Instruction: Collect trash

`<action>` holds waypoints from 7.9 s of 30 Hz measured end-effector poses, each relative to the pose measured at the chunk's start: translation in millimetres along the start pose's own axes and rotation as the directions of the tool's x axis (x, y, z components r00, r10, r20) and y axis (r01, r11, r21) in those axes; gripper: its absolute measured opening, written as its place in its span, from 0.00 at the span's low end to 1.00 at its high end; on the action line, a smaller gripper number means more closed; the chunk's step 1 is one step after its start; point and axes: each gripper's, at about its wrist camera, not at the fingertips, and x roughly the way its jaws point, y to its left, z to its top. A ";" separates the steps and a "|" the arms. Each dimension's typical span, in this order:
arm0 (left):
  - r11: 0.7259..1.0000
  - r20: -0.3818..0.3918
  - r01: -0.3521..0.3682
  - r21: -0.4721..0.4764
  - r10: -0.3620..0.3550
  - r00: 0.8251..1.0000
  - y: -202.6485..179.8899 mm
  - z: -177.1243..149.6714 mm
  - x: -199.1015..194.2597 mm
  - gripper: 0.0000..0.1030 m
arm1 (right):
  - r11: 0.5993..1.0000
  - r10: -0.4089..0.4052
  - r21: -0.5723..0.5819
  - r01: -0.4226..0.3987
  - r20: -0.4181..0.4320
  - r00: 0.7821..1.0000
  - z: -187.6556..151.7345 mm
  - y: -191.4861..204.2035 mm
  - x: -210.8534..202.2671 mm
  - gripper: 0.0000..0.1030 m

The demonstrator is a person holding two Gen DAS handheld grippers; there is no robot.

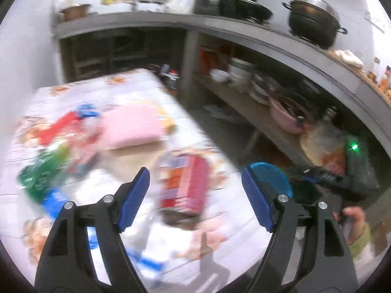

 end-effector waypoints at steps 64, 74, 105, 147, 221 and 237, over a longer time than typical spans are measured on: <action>0.909 -0.162 -0.195 -0.369 0.144 0.976 152.1 -102.0 -15.8 0.71 | 0.638 0.277 -0.600 -0.482 -0.405 0.872 -73.9 284.9 21.4 0.73; 0.913 -0.204 -0.218 -0.344 0.155 0.967 149.2 -106.3 -6.3 0.59 | 0.678 0.160 -0.564 -0.472 -0.513 0.843 -90.8 333.0 98.1 0.54; 0.863 -0.111 -0.247 -0.440 0.221 0.969 161.2 -117.0 -78.6 0.49 | 0.703 0.248 -0.490 -0.515 -0.509 0.824 -100.4 333.4 68.0 0.04; 0.936 -0.161 0.341 0.084 -0.325 0.932 -168.0 55.8 70.6 0.49 | 0.998 0.061 0.023 -0.065 0.158 0.986 27.5 -34.3 -108.0 0.03; 0.993 -0.061 0.094 -0.065 -0.098 0.993 2.0 66.9 30.7 0.76 | 0.995 -0.092 -0.068 0.067 -0.497 0.863 -9.4 -73.2 328.9 0.60; 0.958 -0.045 -0.158 -0.238 0.151 0.987 132.5 62.8 -5.2 0.84 | 0.949 -0.238 -0.020 0.314 -0.699 0.675 -78.4 -121.5 530.3 0.61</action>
